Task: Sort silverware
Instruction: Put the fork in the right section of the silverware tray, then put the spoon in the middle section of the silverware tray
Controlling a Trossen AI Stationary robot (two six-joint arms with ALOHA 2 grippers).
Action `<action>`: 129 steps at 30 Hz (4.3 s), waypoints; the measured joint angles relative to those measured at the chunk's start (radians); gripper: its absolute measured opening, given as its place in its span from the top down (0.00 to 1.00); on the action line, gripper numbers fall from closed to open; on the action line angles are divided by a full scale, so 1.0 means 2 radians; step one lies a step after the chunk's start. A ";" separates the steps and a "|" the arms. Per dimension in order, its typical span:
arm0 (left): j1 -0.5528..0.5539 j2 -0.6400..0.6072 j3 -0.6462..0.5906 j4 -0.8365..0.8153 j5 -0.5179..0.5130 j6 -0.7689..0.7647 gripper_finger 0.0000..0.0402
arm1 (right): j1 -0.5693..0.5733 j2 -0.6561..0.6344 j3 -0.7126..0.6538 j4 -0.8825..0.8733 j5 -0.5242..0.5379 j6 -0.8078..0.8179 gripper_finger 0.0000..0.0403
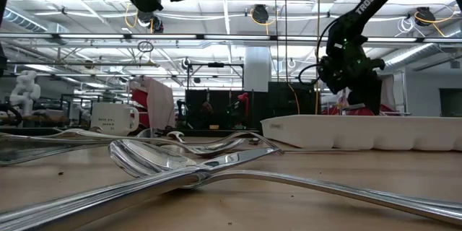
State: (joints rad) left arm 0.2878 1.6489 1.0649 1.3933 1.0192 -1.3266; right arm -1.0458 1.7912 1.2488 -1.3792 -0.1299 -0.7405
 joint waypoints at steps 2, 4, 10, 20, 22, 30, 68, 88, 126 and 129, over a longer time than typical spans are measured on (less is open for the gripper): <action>0.000 0.000 0.000 0.000 0.000 0.000 0.59 | 0.000 0.000 0.000 0.000 0.000 0.004 0.93; 0.000 0.000 0.000 0.000 0.000 0.000 0.59 | 0.000 0.000 0.000 0.001 0.000 0.010 0.90; 0.000 0.000 0.000 0.000 0.000 0.000 0.59 | 0.000 0.000 0.000 0.002 0.000 0.011 0.85; 0.001 0.000 0.000 0.002 -0.027 0.000 0.59 | 0.004 0.000 0.034 0.010 0.021 0.039 0.82; 0.005 0.000 0.000 0.002 -0.054 0.002 0.59 | 0.010 -0.002 0.063 0.006 0.026 0.043 0.82; 0.034 0.000 0.038 -0.003 -0.105 0.029 0.59 | 0.044 -0.044 0.209 -0.006 -0.030 0.052 0.82; -0.260 -0.179 -0.081 -1.076 -0.476 0.222 0.55 | 0.247 -0.237 0.296 0.000 -0.130 0.211 0.82; -0.242 -0.180 -0.204 -0.946 -0.461 0.098 0.32 | 0.274 -0.237 0.296 -0.008 -0.132 0.223 0.82; -0.249 -0.180 -0.364 -0.613 -0.407 0.030 0.32 | 0.273 -0.237 0.296 -0.021 -0.133 0.242 0.82; -0.249 -0.179 -0.370 -0.612 -0.407 0.030 0.32 | 0.273 -0.237 0.296 -0.021 -0.133 0.247 0.82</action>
State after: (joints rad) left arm -0.2096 1.2900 0.3239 0.1696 0.2043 -1.2659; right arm -0.4992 1.3182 1.8412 -1.4212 -0.3962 -0.2470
